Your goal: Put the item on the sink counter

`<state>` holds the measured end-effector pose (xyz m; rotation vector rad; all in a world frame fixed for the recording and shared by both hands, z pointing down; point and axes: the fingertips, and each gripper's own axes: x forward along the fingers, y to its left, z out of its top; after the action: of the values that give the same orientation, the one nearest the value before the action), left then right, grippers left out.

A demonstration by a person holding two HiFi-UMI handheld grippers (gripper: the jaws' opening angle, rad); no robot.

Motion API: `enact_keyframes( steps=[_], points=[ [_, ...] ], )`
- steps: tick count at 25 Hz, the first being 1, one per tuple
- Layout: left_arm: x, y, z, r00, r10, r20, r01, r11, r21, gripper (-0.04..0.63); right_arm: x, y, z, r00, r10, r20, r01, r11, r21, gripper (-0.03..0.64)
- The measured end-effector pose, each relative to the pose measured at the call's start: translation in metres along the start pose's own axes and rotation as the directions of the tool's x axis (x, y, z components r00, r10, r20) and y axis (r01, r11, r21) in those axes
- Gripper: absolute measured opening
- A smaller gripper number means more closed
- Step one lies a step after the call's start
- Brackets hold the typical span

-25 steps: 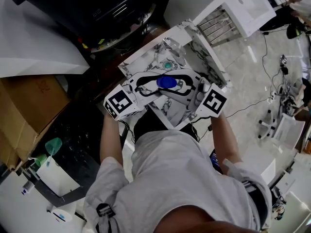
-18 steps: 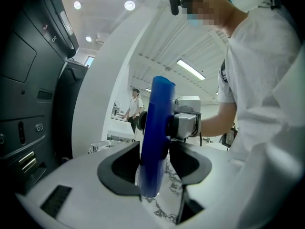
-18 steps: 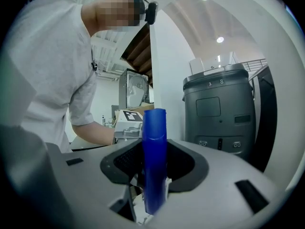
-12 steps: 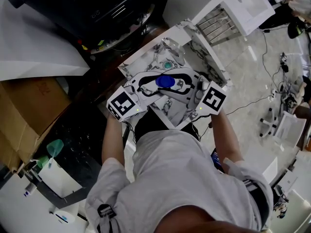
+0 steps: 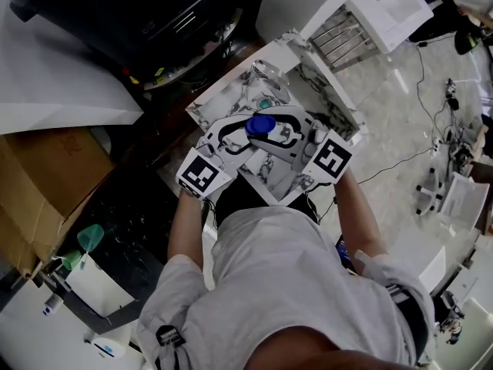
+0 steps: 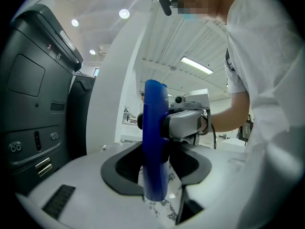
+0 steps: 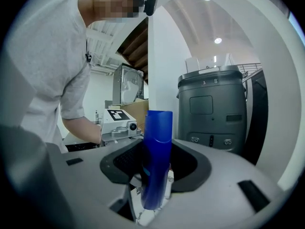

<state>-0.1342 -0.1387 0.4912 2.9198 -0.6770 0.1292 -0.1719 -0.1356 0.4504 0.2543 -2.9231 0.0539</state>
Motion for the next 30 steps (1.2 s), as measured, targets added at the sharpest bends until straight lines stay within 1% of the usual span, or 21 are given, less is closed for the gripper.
enact_keyframes(
  steps=[3,7,9,13,16,20,22,23,25,28,30],
  points=[
    [-0.002,0.005,0.001,0.998,0.051,0.029,-0.051,0.999,-0.014,0.175,-0.001,-0.003,0.001,1.0,-0.019,0.01,0.019,1.0,-0.007,0.161],
    [-0.003,0.007,0.0,0.996,0.09,0.019,-0.091,0.996,0.015,0.173,-0.003,-0.004,0.002,0.999,-0.034,0.018,0.034,0.999,-0.001,0.161],
    [-0.005,0.008,0.001,0.994,0.108,0.025,-0.108,0.994,0.019,0.173,-0.004,-0.005,0.003,0.999,-0.047,0.024,0.047,0.999,0.012,0.164],
    [-0.008,0.011,0.005,0.988,0.139,0.061,-0.139,0.99,-0.012,0.172,-0.007,-0.008,0.004,0.997,-0.073,0.032,0.072,0.997,0.034,0.179],
    [-0.01,0.013,0.006,0.986,0.153,0.064,-0.153,0.988,-0.002,0.172,-0.009,-0.009,0.005,0.995,-0.088,0.037,0.087,0.996,0.034,0.179],
    [-0.017,0.023,0.005,0.977,0.201,0.073,-0.2,0.979,-0.024,0.17,-0.015,-0.014,0.001,0.993,-0.116,0.039,0.113,0.991,0.065,0.179],
    [-0.021,0.029,0.004,0.971,0.226,0.07,-0.226,0.974,-0.019,0.17,-0.016,-0.017,0.0,0.99,-0.134,0.041,0.131,0.989,0.069,0.176],
    [-0.022,0.031,0.003,0.968,0.24,0.068,-0.239,0.971,-0.015,0.17,-0.017,-0.019,-0.001,0.988,-0.15,0.041,0.147,0.987,0.069,0.168],
    [-0.023,0.035,0.002,0.962,0.265,0.067,-0.265,0.964,-0.012,0.17,-0.019,-0.025,-0.004,0.979,-0.199,0.039,0.196,0.978,0.067,0.124],
    [-0.022,0.039,0.002,0.953,0.295,0.073,-0.296,0.955,-0.01,0.17,-0.024,-0.036,-0.015,0.955,-0.296,0.009,0.295,0.953,0.069,0.05],
    [-0.022,0.042,0.0,0.949,0.307,0.071,-0.307,0.952,-0.006,0.17,-0.027,-0.042,-0.025,0.937,-0.348,-0.022,0.348,0.934,0.075,0.021]
  ],
)
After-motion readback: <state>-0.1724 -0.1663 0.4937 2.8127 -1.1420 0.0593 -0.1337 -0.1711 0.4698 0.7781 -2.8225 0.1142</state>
